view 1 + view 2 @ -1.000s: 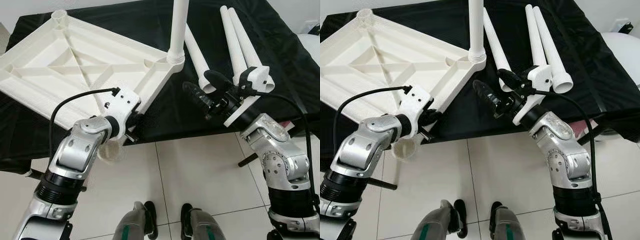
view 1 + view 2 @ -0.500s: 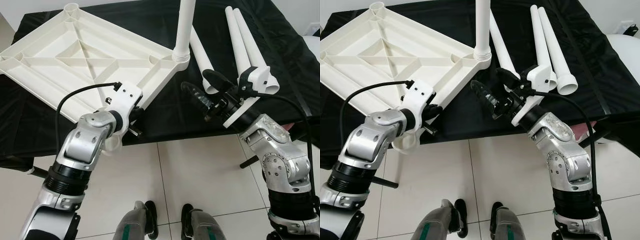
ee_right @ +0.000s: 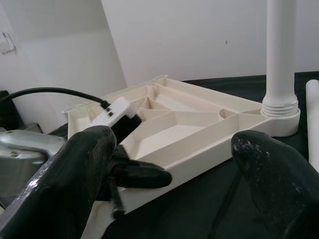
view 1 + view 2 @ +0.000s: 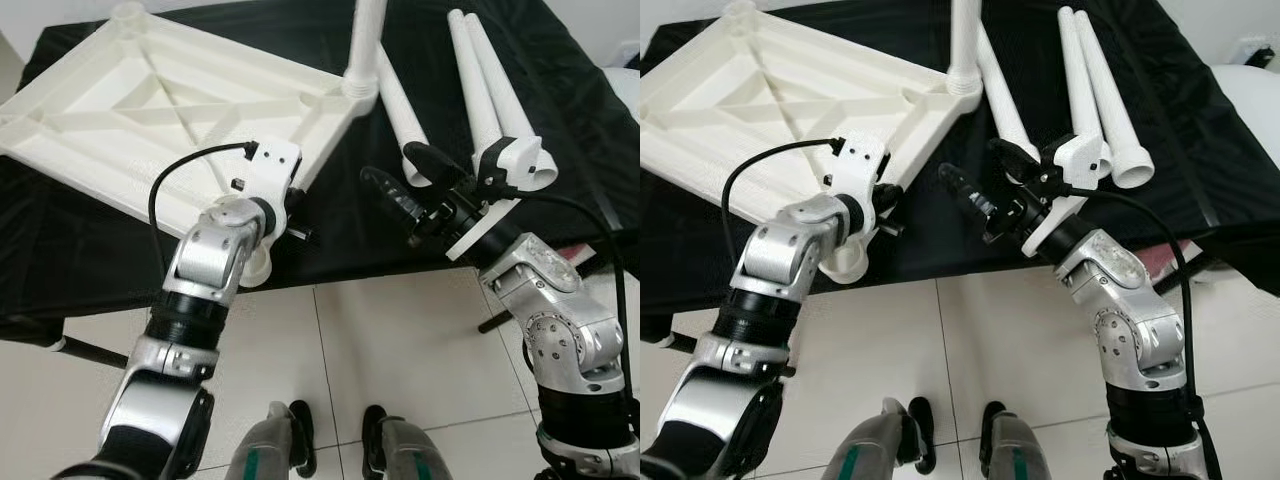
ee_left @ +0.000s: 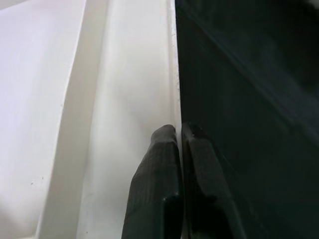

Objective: Building children table

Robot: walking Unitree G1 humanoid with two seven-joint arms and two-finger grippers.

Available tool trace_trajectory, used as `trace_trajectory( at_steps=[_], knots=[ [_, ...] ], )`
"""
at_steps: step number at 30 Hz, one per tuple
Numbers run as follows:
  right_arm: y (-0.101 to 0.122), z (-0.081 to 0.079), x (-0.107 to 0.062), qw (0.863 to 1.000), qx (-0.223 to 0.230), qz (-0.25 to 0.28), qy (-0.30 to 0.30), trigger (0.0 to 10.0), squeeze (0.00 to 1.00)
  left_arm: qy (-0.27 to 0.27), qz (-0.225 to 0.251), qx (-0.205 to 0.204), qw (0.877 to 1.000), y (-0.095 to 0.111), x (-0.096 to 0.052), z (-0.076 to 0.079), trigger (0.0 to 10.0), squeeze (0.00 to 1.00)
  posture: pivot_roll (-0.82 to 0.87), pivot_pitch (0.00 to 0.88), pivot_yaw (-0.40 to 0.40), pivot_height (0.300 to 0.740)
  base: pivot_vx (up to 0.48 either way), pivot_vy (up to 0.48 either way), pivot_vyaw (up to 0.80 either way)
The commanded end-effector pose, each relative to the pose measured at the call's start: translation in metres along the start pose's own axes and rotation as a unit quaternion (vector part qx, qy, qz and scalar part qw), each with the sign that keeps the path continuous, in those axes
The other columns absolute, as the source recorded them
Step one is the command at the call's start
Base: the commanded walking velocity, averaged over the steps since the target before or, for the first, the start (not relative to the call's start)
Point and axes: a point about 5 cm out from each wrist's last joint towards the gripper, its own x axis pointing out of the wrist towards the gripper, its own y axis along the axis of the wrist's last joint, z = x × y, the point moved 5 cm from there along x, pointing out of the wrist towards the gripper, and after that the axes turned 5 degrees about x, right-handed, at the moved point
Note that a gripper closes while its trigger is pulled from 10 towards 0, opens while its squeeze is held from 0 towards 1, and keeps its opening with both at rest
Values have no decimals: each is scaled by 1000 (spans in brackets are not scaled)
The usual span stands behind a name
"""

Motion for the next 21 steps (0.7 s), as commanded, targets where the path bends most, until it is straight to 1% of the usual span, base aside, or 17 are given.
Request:
trace_trajectory(
  at_steps=[1, 2, 3, 4, 5, 7, 12, 14, 18, 20, 21],
  knots=[
    [1, -8, 0, 1000, 6, 3, 12, 10000, 0, 113, 25, -18, 993, 11, -1, -28, 10000, 0, -109, 246, 74, 740, 0, 0, 0],
    [1, -8, 0, 1000, 6, 3, 12, 10000, 0, 113, 25, -18, 993, 11, -1, -28, 10000, 0, -109, 246, 74, 740, 0, 0, 0],
    [2, -8, 0, 1000, 7, 4, 11, 10000, 0, 125, 29, -33, 991, 15, 2, -30, 10000, 0, -111, 253, 77, 740, 0, 0, 0],
    [2, -8, 0, 1000, 7, 4, 11, 10000, 0, 125, 29, -33, 991, 15, 2, -30, 10000, 0, -111, 253, 77, 740, 0, 0, 0],
    [2, -10, 0, 1000, 9, 6, 10, 10000, 0, 138, 39, -57, 988, 22, 9, -30, 10000, 0, -113, 254, 78, 740, 0, 0, 0],
    [2, -10, 0, 1000, 10, 6, 9, 10000, 0, 145, 47, -74, 986, 27, 14, -29, 10000, 0, -112, 257, 80, 740, 0, 0, 0],
    [2, -11, 0, 1000, 14, 8, 6, 10000, 0, 153, 49, -84, 983, 33, 20, -27, 10000, 0, -111, 259, 82, 740, 0, 0, 0],
    [2, -11, 0, 1000, 16, 9, 5, 10000, 0, 146, 53, -90, 984, 40, 26, -22, 10000, 0, -113, 259, 85, 740, 0, 0, 0],
    [2, -12, 0, 1000, 16, 10, 4, 10000, 0, 134, 65, -90, 985, 48, 28, -17, 10000, 0, -115, 258, 88, 740, 0, 0, 0],
    [3, -12, 0, 1000, 16, 11, 1, 10000, 0, 125, 73, -94, 985, 51, 30, -12, 10000, 745, -116, 258, 90, 740, 0, 0, 0],
    [3, -12, 0, 1000, 15, 11, 0, 10000, 0, 119, 77, -99, 985, 51, 30, -11, 10000, 1000, -116, 258, 90, 740, 0, 0, 0]
  ],
)
